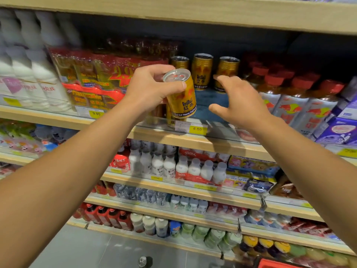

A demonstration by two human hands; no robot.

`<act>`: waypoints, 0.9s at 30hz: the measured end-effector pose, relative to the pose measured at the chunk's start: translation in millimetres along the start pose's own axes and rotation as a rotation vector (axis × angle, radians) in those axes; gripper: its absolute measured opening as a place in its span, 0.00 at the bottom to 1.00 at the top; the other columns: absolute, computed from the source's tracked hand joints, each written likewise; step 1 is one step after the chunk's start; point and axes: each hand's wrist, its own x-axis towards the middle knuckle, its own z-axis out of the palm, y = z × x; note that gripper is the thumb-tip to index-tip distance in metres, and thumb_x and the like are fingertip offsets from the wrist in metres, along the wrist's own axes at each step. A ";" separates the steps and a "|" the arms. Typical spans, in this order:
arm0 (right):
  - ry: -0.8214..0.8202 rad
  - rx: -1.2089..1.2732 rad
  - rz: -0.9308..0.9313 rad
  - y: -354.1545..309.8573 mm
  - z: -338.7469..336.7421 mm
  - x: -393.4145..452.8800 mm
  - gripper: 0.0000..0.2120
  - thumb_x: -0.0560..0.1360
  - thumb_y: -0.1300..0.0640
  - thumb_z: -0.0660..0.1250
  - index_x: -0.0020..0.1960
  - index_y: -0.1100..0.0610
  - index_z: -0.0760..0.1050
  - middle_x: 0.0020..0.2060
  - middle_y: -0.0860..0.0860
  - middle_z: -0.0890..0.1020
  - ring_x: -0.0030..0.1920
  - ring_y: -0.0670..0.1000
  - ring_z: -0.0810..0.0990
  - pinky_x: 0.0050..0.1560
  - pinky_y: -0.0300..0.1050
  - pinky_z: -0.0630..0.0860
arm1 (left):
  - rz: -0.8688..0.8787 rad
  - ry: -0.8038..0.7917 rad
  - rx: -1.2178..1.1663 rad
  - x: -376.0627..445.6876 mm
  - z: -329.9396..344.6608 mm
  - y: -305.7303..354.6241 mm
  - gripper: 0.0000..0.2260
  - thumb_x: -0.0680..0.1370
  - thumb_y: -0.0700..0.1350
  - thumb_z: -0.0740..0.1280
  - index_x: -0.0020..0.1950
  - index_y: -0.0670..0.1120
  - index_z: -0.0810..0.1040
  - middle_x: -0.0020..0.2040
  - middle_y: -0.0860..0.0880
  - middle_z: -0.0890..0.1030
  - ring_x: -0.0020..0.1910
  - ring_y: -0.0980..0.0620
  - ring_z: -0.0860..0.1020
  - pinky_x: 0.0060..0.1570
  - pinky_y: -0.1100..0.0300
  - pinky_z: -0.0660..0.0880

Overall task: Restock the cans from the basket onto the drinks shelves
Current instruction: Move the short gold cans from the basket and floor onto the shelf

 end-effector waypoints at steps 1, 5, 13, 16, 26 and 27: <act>0.035 -0.079 -0.012 4.8 -7.6 -4.4 0.32 0.74 0.44 0.69 0.72 0.55 0.63 0.62 0.56 0.74 0.60 0.60 0.73 0.58 0.55 0.70 | 0.005 -0.020 0.014 4.6 8.0 2.3 0.14 0.68 0.46 0.78 0.53 0.52 0.83 0.47 0.54 0.85 0.45 0.59 0.83 0.35 0.66 0.77; 0.136 -0.359 0.023 26.9 -21.6 -20.0 0.30 0.72 0.41 0.68 0.68 0.56 0.68 0.59 0.57 0.76 0.58 0.62 0.72 0.60 0.57 0.65 | -0.009 -0.093 0.035 26.2 40.1 7.4 0.18 0.67 0.47 0.79 0.55 0.49 0.82 0.50 0.49 0.84 0.47 0.54 0.83 0.34 0.63 0.78; 0.132 -0.412 0.142 47.9 -21.2 -32.2 0.30 0.71 0.41 0.68 0.67 0.56 0.68 0.61 0.57 0.74 0.62 0.63 0.69 0.66 0.60 0.62 | 0.052 -0.319 0.486 61.7 86.0 1.9 0.19 0.65 0.54 0.77 0.52 0.49 0.83 0.46 0.50 0.83 0.48 0.50 0.81 0.46 0.51 0.81; 0.148 -0.400 0.138 48.6 -19.2 -31.7 0.30 0.72 0.42 0.68 0.68 0.56 0.67 0.62 0.58 0.73 0.61 0.63 0.69 0.62 0.58 0.64 | 0.110 -0.332 0.657 67.8 95.4 0.2 0.18 0.67 0.57 0.74 0.52 0.49 0.82 0.47 0.51 0.82 0.48 0.51 0.79 0.45 0.55 0.77; 0.159 -0.377 0.175 49.3 -13.5 -27.4 0.29 0.72 0.44 0.68 0.67 0.57 0.68 0.63 0.58 0.73 0.62 0.63 0.69 0.61 0.58 0.65 | 0.218 -0.463 0.939 73.1 94.3 1.1 0.28 0.72 0.55 0.70 0.71 0.51 0.70 0.63 0.48 0.77 0.58 0.49 0.75 0.49 0.60 0.68; 0.162 -0.373 0.181 49.8 -13.3 -27.6 0.28 0.72 0.44 0.67 0.67 0.57 0.68 0.63 0.59 0.73 0.62 0.63 0.69 0.60 0.58 0.65 | 0.232 -0.493 0.972 72.6 92.9 -0.4 0.29 0.72 0.55 0.70 0.72 0.50 0.70 0.65 0.48 0.76 0.61 0.48 0.74 0.50 0.60 0.68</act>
